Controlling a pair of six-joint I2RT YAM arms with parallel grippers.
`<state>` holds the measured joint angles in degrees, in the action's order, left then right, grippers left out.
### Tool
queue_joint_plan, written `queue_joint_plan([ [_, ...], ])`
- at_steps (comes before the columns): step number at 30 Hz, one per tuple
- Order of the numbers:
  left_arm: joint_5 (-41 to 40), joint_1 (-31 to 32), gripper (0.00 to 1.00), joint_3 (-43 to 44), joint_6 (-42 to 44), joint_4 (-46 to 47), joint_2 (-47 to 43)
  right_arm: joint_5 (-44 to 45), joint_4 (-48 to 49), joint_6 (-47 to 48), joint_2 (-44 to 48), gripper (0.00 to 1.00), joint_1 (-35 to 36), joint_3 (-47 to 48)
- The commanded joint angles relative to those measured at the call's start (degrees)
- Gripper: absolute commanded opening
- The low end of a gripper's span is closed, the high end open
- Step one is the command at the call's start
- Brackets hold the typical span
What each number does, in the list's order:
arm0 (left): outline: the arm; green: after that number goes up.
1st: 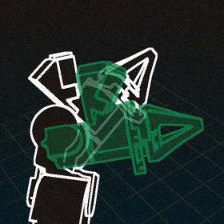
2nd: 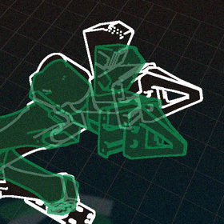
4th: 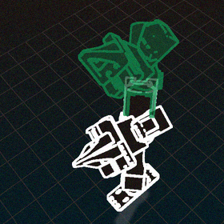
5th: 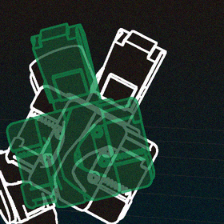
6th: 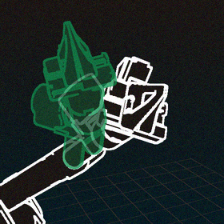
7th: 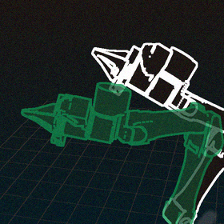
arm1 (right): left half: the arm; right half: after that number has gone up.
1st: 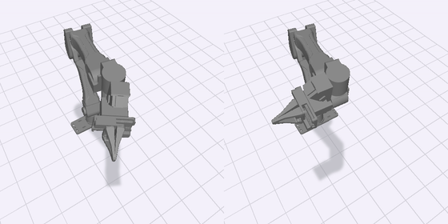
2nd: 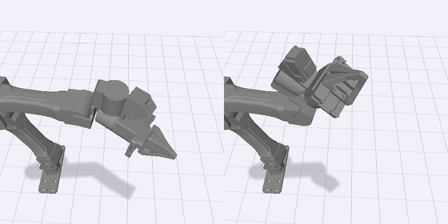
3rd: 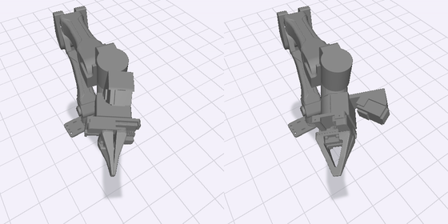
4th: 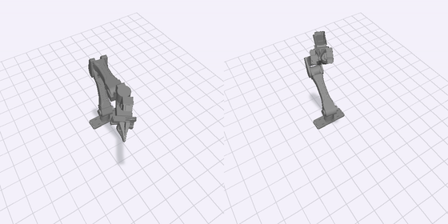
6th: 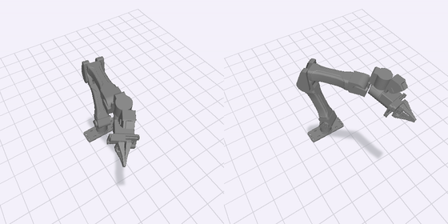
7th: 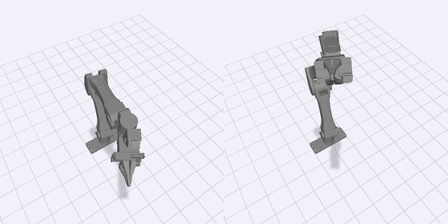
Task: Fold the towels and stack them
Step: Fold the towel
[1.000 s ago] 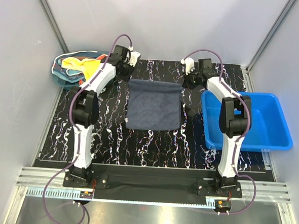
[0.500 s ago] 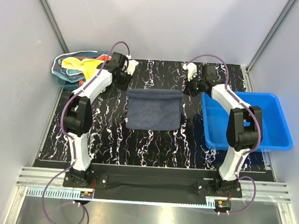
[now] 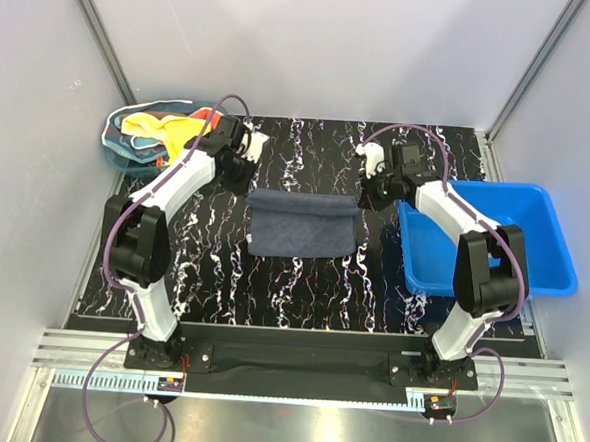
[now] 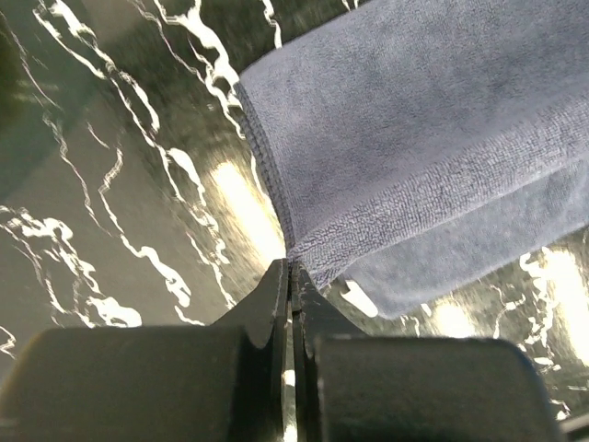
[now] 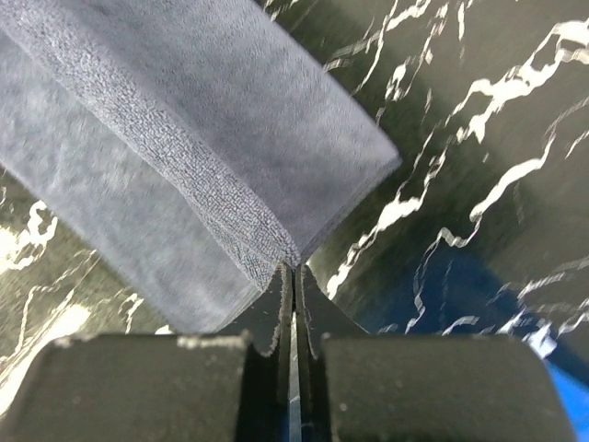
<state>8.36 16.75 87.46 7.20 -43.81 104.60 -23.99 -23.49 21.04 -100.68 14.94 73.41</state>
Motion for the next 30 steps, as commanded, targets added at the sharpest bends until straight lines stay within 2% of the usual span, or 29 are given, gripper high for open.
queue_joint_plan([
  [1,0.42,0.56,0.00,-2.55,-2.63,-0.39,-3.61,2.19,-0.33,-2.84,4.17,0.00,0.53,-2.73],
  [12,0.87,2.49,0.00,-10.89,-5.70,-0.05,-8.88,2.89,2.13,-7.50,7.61,0.00,2.37,-9.77],
  [21,2.71,3.99,0.00,-17.84,-7.03,1.97,-8.97,5.26,0.64,-9.70,6.99,0.03,4.22,-12.76],
  [22,2.97,4.16,0.02,-18.72,-6.94,1.98,-8.71,5.79,-0.32,-9.61,6.73,0.06,5.00,-12.50],
  [23,2.63,4.34,0.07,-18.90,-7.11,1.80,-7.84,5.97,-1.99,-9.52,6.64,0.18,5.19,-11.63],
  [24,2.28,4.51,0.11,-18.82,-6.94,1.02,-7.48,6.32,-2.61,-9.61,6.47,0.22,5.36,-11.27],
  [25,0.27,4.60,0.22,-18.12,-7.03,0.57,-7.04,6.50,-3.31,-10.39,6.55,0.24,5.45,-10.66],
  [26,-0.88,4.69,0.26,-16.98,-8.77,-0.21,-6.69,5.98,-4.97,-10.75,6.81,0.27,5.45,-9.35],
  [30,-3.52,4.69,0.29,-13.82,-10.36,-1.35,-7.12,5.53,-5.61,-11.45,8.75,0.30,5.36,-8.46],
])
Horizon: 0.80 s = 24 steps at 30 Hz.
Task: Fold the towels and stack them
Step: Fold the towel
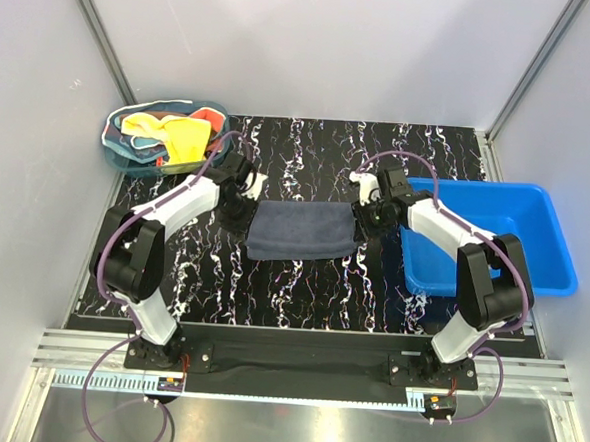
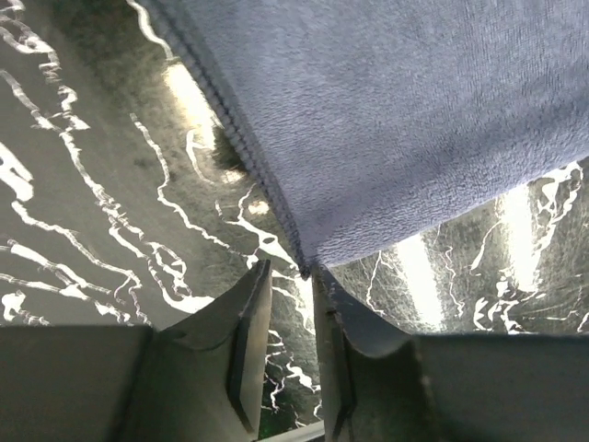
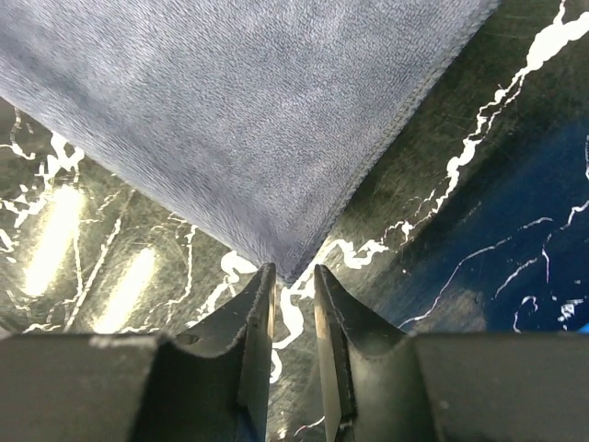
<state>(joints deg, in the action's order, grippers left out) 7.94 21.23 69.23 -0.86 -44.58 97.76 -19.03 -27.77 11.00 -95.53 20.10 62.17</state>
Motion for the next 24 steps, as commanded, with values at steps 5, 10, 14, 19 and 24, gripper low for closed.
queue_joint_plan([
  [5,-2.33,0.30,0.35,7.06,-4.93,0.36,-1.16,-0.84,-0.80,-6.25,3.24,0.31,0.47,5.68],
  [10,2.33,0.47,0.36,5.48,-9.41,4.75,-1.60,-0.66,-1.05,-10.12,1.14,0.32,1.87,5.86],
  [14,5.23,0.47,0.34,0.13,-16.17,8.97,-0.03,3.80,-2.46,-12.58,-3.52,0.27,2.14,5.77],
  [19,-1.69,0.39,0.31,-4.46,-23.39,10.04,3.40,8.91,-0.36,-15.31,-5.81,0.22,2.14,2.87],
  [24,-3.55,0.30,0.31,-0.08,-24.80,6.70,3.77,9.35,-1.06,-18.03,-4.86,0.20,2.31,3.57],
])
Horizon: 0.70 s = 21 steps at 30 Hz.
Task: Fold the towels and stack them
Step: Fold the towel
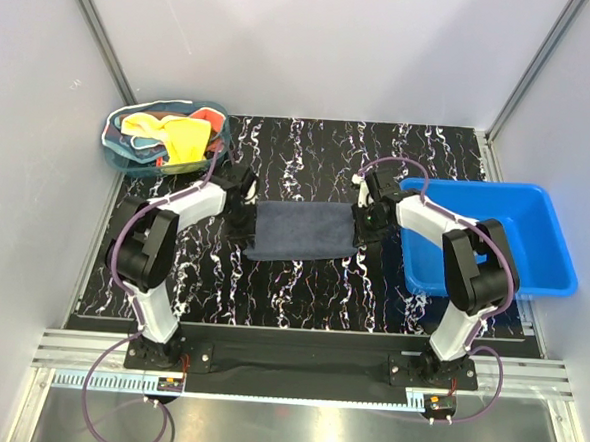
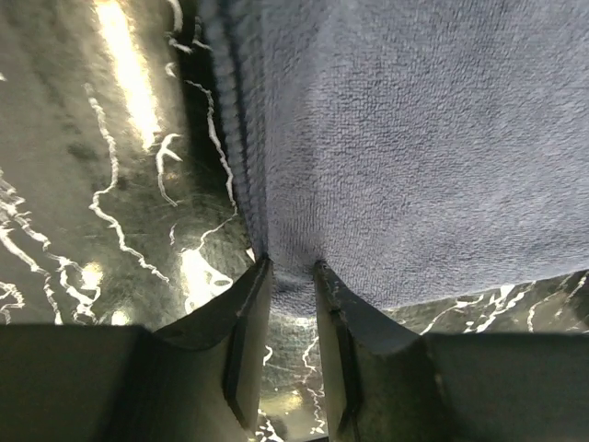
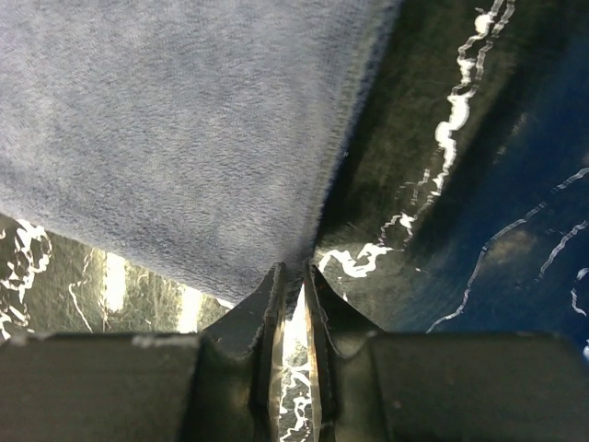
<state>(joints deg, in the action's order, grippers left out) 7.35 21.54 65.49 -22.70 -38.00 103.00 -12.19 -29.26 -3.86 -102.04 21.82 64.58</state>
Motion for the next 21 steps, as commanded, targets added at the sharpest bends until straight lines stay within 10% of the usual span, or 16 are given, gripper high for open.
queue_joint_plan([
  [1,-4.09,-0.09,0.32,5.24,-2.97,-0.93,-1.92,2.78,-0.18,-3.52,2.28,0.20,0.67,1.77],
  [21,6.09,-10.90,0.38,21.43,-0.59,6.45,14.33,7.96,7.81,-12.67,4.83,0.20,5.68,-6.48],
])
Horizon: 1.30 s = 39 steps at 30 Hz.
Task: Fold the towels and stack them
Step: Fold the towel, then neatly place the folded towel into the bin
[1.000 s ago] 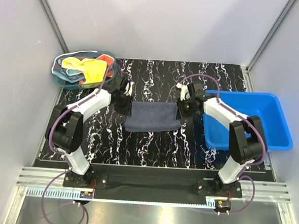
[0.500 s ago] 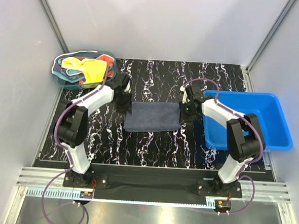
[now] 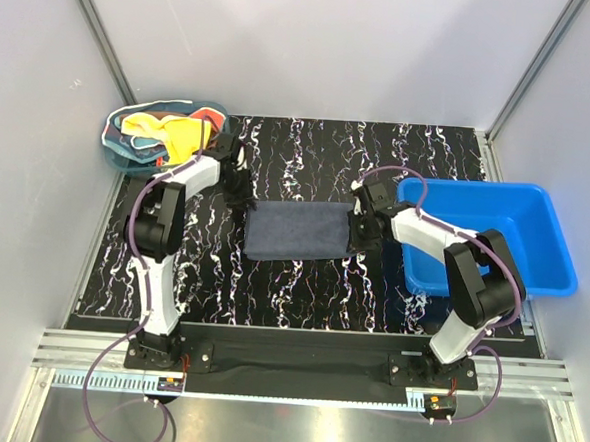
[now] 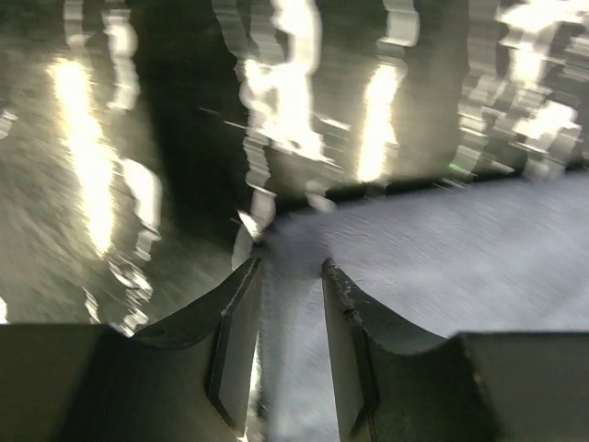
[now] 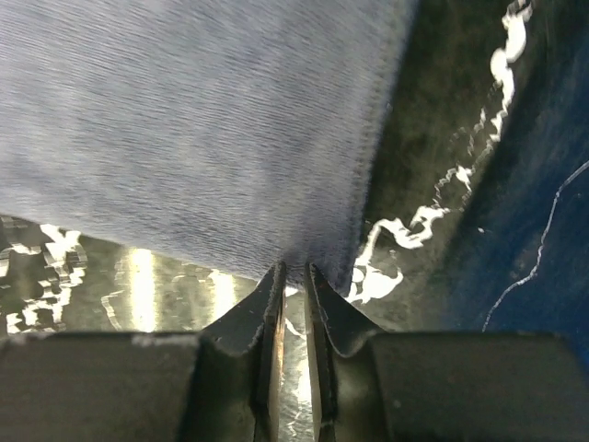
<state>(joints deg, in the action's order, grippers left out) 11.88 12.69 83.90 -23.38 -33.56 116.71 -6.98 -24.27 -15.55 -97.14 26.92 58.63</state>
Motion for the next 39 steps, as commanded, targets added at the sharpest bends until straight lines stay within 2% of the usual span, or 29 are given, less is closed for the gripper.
queue_joint_plan([
  [1,1.57,-2.31,0.38,3.46,0.08,2.01,1.06,3.63,2.57,-0.80,-0.15,0.20,0.77,-0.45],
  [5,-0.53,-2.76,0.37,7.75,1.13,-1.49,2.65,4.17,0.55,-0.71,1.77,0.22,1.99,1.04],
  [9,-2.55,-2.76,0.39,8.48,2.63,-2.74,0.81,5.31,-0.95,-2.46,4.41,0.29,2.18,4.02],
  [13,-4.50,-2.49,0.43,5.33,4.39,-3.01,-4.36,10.84,-2.09,-3.70,2.67,0.48,2.18,7.37],
  [17,-0.46,-1.97,0.48,-0.04,4.66,0.95,-6.75,13.48,-2.71,-3.52,-2.42,0.63,2.17,11.32],
  [21,5.16,-1.18,0.49,-3.12,2.81,2.71,-5.18,14.19,-4.81,-3.17,-6.56,0.68,1.65,16.76],
  [24,4.82,0.40,0.48,-5.14,2.02,3.32,-4.47,12.71,-5.70,-2.91,-8.76,0.71,0.95,18.88],
  [27,3.34,1.90,0.42,-5.94,2.02,3.07,-3.68,11.38,-6.31,-2.29,-9.56,0.74,-0.02,19.85],
  [31,0.69,1.99,0.25,-4.89,2.02,-0.35,-2.36,8.22,-6.75,-1.50,-8.59,0.74,-0.73,19.86],
  [32,-0.09,1.90,0.16,-4.71,2.11,-0.89,-2.19,7.69,-6.75,-1.41,-7.72,0.74,-0.81,19.68],
  [35,-4.13,1.20,0.02,-2.87,2.98,-4.05,-1.48,4.79,-5.53,-2.20,-5.70,0.73,-0.73,17.05],
  [39,-5.80,-0.73,0.00,-0.93,5.18,-6.69,-0.78,2.24,-2.72,-3.08,-5.51,0.73,-0.73,14.59],
])
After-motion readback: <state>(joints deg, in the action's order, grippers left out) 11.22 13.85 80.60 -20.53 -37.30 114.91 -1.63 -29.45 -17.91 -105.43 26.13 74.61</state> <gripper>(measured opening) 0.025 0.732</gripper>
